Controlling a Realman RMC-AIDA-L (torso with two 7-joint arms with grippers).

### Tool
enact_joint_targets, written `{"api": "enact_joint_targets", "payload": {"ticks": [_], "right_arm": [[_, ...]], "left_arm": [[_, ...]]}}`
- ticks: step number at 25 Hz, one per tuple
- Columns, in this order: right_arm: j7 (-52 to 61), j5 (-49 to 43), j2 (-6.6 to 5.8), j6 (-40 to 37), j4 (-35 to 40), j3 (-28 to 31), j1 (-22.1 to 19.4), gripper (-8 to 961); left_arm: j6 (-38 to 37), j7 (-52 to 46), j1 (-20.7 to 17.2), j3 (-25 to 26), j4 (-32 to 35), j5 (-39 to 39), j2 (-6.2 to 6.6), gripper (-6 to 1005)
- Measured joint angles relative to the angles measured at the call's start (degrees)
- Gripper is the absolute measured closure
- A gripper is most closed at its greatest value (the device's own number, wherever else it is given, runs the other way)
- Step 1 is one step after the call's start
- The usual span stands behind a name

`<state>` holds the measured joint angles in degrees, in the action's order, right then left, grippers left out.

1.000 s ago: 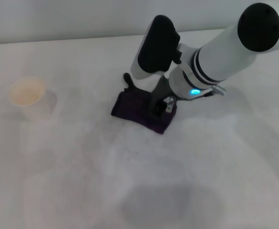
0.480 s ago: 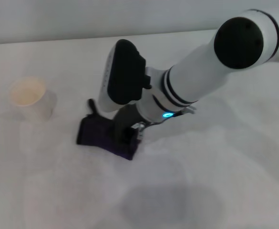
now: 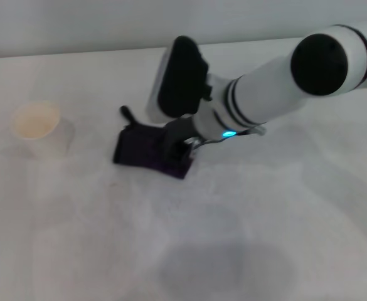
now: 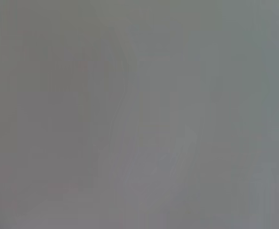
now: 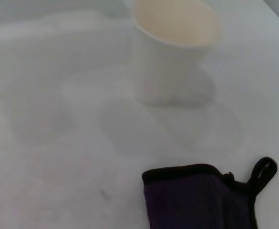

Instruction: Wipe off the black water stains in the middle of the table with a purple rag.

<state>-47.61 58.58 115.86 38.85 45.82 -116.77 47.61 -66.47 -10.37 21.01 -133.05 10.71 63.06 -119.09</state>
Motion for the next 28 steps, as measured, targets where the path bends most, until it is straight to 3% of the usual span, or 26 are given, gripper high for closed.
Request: {"api": "enact_joint_targets", "payload": {"ticks": [4,5,7,9,18,21,28], "right_arm": [[0.0,-5.0,-0.3,2.2,-1.0,6.1,-1.4,889],[0.0,-9.0,-0.4,4.2,-0.3,10.6,-2.9,887],[0.0,-10.5,-0.44,5.0,0.0,12.3,-3.4,882],[0.0,-15.0,-0.45,7.8,1.4,18.8,-5.5,877],[0.5,-17.3,-0.58,13.8,2.9,31.0,-10.0,855],[0.2,-17.1,-0.21,14.5,7.6,31.9,-13.9,848],[0.4,-15.0,-0.06,10.1,12.8,30.0,-18.6,830]], "left_arm": [[0.0,0.0,0.0,0.0,0.0,0.1,0.0,106],[-0.1,0.0,0.0,0.0,0.0,0.2,0.0,106],[-0.1,0.0,0.2,0.1,0.0,0.2,0.0,106],[-0.1,0.0,0.4,0.1,0.0,0.2,0.0,106],[-0.1,0.0,0.7,0.2,-0.3,0.3,0.0,106],[-0.6,0.0,0.9,0.2,-0.4,0.3,0.0,106],[-0.8,0.0,1.3,0.2,-0.4,0.1,0.0,106]]}}
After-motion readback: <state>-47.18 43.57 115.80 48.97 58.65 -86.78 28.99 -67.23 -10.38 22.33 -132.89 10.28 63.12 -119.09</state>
